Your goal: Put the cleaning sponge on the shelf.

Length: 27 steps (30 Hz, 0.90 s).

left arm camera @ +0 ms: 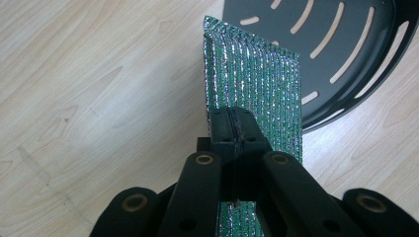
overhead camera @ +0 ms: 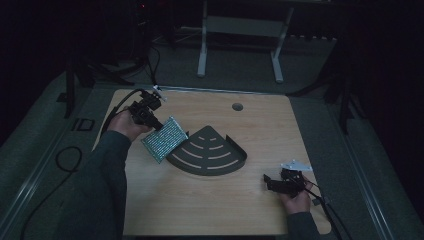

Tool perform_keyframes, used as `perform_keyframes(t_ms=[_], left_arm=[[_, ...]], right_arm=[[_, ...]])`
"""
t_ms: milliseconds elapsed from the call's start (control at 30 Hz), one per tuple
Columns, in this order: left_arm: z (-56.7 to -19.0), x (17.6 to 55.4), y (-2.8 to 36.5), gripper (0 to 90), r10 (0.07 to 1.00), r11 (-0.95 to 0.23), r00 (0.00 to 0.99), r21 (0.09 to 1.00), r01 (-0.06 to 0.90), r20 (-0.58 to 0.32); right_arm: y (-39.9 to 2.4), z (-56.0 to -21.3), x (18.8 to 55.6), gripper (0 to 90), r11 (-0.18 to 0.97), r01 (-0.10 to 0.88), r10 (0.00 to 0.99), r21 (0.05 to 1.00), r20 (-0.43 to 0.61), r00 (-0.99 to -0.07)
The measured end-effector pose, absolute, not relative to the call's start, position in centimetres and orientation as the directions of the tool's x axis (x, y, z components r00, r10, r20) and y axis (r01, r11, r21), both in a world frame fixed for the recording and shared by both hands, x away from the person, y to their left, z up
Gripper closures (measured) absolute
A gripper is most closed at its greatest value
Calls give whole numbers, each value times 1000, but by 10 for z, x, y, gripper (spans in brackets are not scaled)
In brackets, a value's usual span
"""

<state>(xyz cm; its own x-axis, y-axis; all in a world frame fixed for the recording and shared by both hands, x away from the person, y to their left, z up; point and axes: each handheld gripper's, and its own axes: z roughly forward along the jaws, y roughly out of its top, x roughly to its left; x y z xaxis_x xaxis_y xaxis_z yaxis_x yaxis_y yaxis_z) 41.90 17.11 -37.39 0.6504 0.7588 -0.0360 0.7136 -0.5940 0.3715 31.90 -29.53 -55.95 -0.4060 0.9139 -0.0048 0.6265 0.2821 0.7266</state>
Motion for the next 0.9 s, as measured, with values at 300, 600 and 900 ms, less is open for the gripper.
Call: perform_keyframes(t_ms=[300, 600, 900], left_arm=[[-373, 424, 159, 900, 753, -603, 658, 372, 706, -28], [-377, 431, 150, 900, 753, -603, 658, 377, 703, -23], [-383, 436, 139, 900, 750, -610, 661, 368, 702, -17]], right_arm=[[-295, -560, 319, 154, 282, 626, 914, 727, -5, -406], [-295, -560, 319, 154, 282, 626, 914, 727, -5, -406], [-295, -560, 319, 153, 282, 626, 914, 727, -5, -406]])
